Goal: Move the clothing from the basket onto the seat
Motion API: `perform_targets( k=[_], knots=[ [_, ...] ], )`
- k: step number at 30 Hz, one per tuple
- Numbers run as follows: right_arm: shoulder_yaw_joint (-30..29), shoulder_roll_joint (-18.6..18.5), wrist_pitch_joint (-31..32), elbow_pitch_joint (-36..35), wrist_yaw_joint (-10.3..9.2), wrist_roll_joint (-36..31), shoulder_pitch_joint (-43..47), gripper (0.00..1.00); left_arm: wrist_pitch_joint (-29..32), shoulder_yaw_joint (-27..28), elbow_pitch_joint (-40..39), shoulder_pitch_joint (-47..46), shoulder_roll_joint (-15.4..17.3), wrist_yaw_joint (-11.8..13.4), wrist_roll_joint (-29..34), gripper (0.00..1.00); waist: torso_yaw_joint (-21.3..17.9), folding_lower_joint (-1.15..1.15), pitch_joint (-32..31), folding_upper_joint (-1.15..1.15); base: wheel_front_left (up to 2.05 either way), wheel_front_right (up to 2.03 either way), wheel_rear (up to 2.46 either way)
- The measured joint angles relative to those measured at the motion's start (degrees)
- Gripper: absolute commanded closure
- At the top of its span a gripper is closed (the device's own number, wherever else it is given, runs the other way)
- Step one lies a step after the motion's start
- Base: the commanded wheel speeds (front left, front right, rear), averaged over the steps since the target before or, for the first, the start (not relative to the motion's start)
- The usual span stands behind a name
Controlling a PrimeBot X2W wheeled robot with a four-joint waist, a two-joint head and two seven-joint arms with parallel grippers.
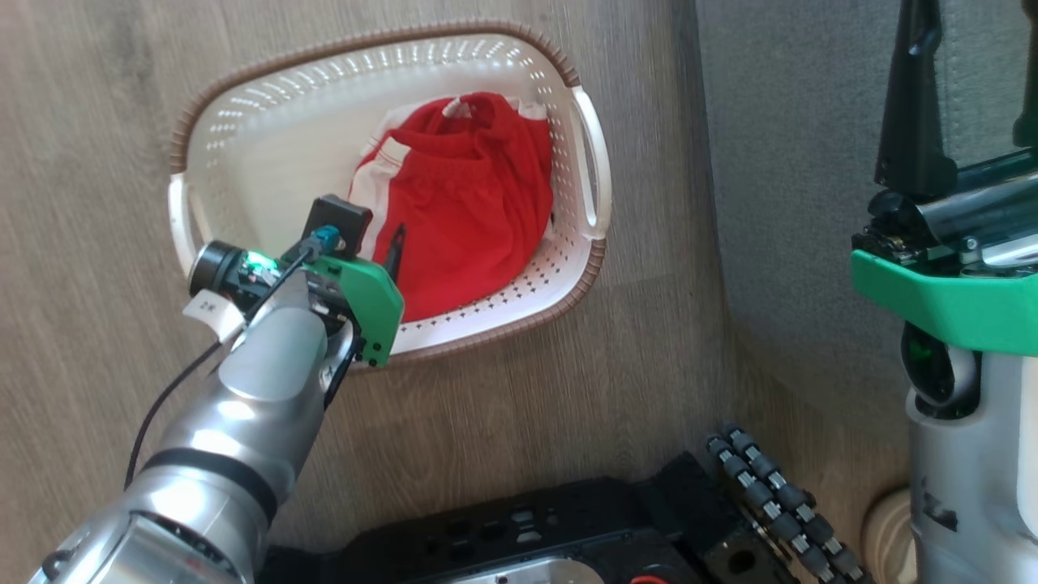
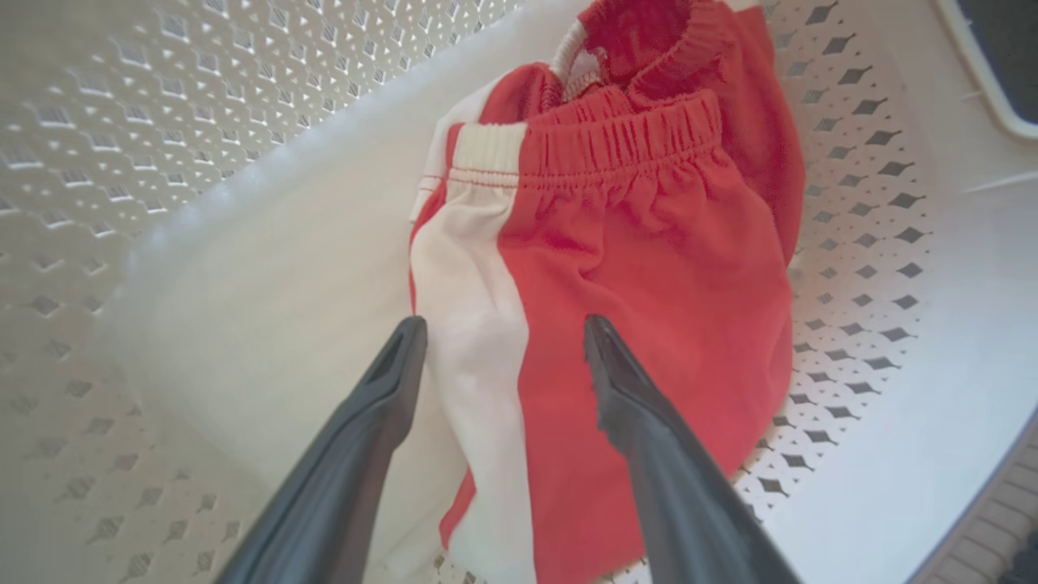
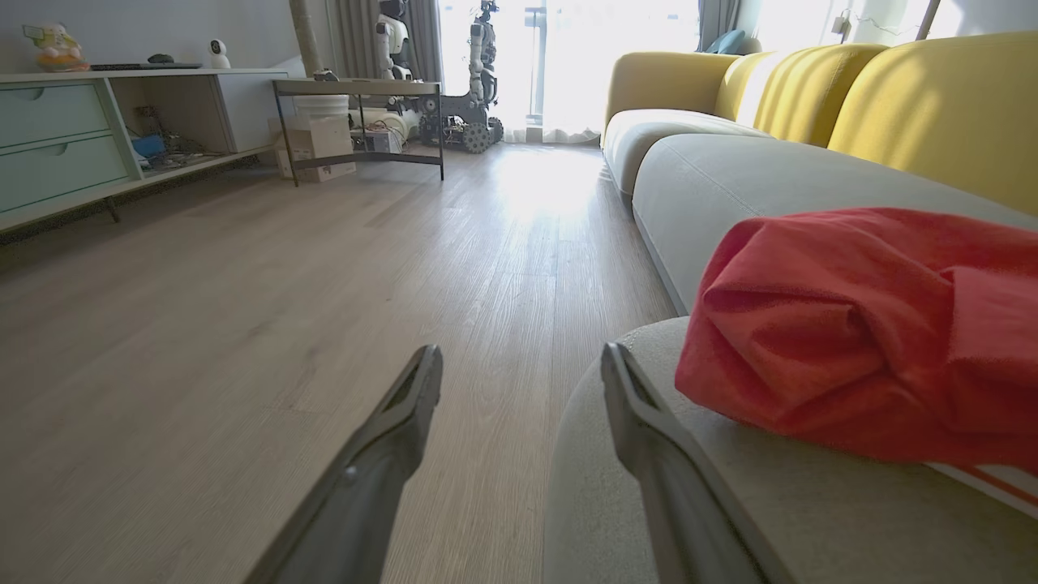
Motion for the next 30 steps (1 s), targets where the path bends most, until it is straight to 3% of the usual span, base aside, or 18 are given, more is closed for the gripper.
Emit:
perform_targets(
  k=[4,8,16,17,18,19,20,30],
  knots=[
    [0.0,0.0,0.0,-0.8,0.00,0.7,0.0,0.00,0.7,0.2,1.1,-1.7,0.0,0.7,-0.5,0.00,-0.7,0.00,1.9,0.00,0.00,0.00,0.00],
    [0.3,0.0,0.0,-1.2,0.00,1.3,-0.3,0.00,1.2,0.5,1.9,-2.6,0.0,3.4,-0.8,0.00,-1.3,0.00,3.1,0.00,0.00,0.00,0.00],
    [0.7,0.0,0.0,-1.4,0.00,2.3,-1.2,0.00,2.6,0.6,2.5,-3.3,0.1,4.6,-1.9,0.00,-2.1,0.00,4.0,0.00,0.00,0.00,0.00],
    [0.8,0.0,0.0,-1.4,0.00,2.3,-1.2,0.00,2.9,0.5,2.5,-3.3,0.1,4.5,-1.9,0.18,-2.1,0.00,4.0,0.00,0.00,0.00,0.00],
    [0.8,0.0,0.0,-1.4,0.00,2.3,-1.2,0.00,2.9,0.5,2.6,-3.3,0.1,4.4,-1.9,0.63,-2.2,0.00,3.9,0.00,0.00,0.00,0.00],
    [0.8,0.0,0.0,-1.3,0.00,2.3,-1.2,0.00,2.9,0.5,2.6,-3.2,0.1,4.1,-1.9,0.90,-2.2,0.00,3.9,0.00,0.00,0.00,0.00],
    [0.8,0.0,0.0,-1.1,0.00,2.3,-1.2,0.00,2.9,0.4,2.7,-3.2,0.1,3.4,-2.4,1.00,-2.2,0.00,3.6,0.00,0.00,0.00,0.00],
    [0.8,0.0,0.0,3.1,0.00,2.4,-1.2,0.00,-2.6,0.0,0.5,-1.4,0.0,1.4,-4.9,1.00,-1.2,0.00,-1.8,0.00,0.00,0.00,0.00]
  ],
)
